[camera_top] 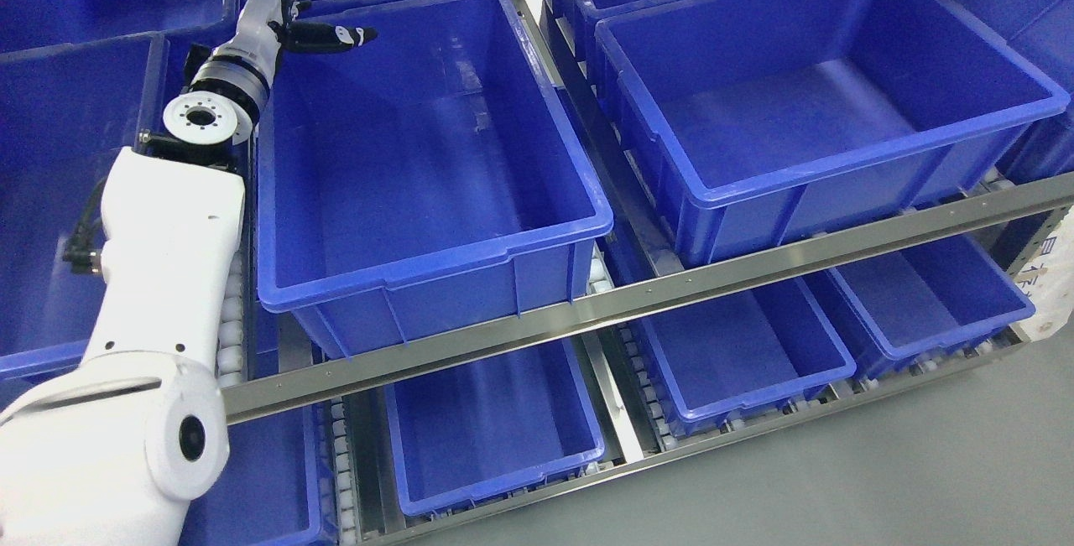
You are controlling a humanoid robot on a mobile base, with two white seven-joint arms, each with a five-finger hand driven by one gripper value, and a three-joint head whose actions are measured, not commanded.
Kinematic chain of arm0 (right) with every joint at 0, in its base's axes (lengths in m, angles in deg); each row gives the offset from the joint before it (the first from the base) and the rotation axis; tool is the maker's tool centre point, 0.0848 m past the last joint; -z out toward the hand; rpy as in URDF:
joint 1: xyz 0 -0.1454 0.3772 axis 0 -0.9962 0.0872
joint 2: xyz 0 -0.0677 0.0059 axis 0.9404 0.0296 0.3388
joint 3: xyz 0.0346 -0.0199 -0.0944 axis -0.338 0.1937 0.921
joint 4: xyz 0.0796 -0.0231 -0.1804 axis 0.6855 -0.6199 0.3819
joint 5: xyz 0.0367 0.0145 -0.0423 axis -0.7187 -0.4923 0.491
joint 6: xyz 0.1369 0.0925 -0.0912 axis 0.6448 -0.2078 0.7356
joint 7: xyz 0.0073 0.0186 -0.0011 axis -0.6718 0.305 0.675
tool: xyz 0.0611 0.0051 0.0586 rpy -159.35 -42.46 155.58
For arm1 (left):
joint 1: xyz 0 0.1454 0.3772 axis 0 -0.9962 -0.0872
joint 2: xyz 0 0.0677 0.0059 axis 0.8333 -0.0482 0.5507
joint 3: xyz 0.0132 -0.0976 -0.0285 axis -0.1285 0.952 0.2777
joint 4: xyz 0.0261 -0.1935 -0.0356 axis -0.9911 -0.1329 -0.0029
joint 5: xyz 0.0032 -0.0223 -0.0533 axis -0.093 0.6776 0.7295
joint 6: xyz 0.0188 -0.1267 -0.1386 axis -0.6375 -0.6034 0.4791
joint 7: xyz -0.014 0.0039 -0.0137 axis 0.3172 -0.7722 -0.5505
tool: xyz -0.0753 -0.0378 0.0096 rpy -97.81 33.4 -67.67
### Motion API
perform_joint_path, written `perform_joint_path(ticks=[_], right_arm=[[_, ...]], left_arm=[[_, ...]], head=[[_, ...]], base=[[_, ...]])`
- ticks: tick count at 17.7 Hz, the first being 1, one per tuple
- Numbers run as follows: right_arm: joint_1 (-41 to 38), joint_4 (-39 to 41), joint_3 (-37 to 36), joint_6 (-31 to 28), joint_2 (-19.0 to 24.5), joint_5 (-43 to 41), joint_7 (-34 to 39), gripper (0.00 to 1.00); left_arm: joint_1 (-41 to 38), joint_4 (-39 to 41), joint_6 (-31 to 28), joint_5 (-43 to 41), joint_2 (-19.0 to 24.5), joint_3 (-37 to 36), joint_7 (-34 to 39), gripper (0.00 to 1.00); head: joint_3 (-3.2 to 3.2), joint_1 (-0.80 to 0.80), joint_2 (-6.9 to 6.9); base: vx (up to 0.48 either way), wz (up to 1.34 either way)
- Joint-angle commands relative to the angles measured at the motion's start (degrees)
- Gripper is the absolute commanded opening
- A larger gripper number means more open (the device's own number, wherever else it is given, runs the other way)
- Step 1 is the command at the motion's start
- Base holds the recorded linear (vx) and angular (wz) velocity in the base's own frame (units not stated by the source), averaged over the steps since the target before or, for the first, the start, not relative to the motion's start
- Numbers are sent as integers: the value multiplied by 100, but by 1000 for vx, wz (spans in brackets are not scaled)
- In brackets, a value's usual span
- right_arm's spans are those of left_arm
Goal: Place circuit breaker on shelf
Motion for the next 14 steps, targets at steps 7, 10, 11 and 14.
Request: perform_joint_path(ticks=[7,10,11,14], right_arm=[[1,0,1,3,-100,0,0,100],[1,0,1,3,-100,0,0,100],[-8,0,1,3,-100,0,0,100],[1,0,1,3,-100,0,0,100]], left_arm=[[-2308,5280,-1092,676,-452,852,-56,100],[-2766,5940,-1172,783,-452,509,-56,100],[-2854,6055,-1172,783,-452,412,-56,100],[-3266,6336,-1164,818,-452,61,-56,100]], head=[[0,0,86],[0,0,89],[0,0,90],[0,0,90]], base=[[0,0],[0,0],[-1,-12],[0,-4]])
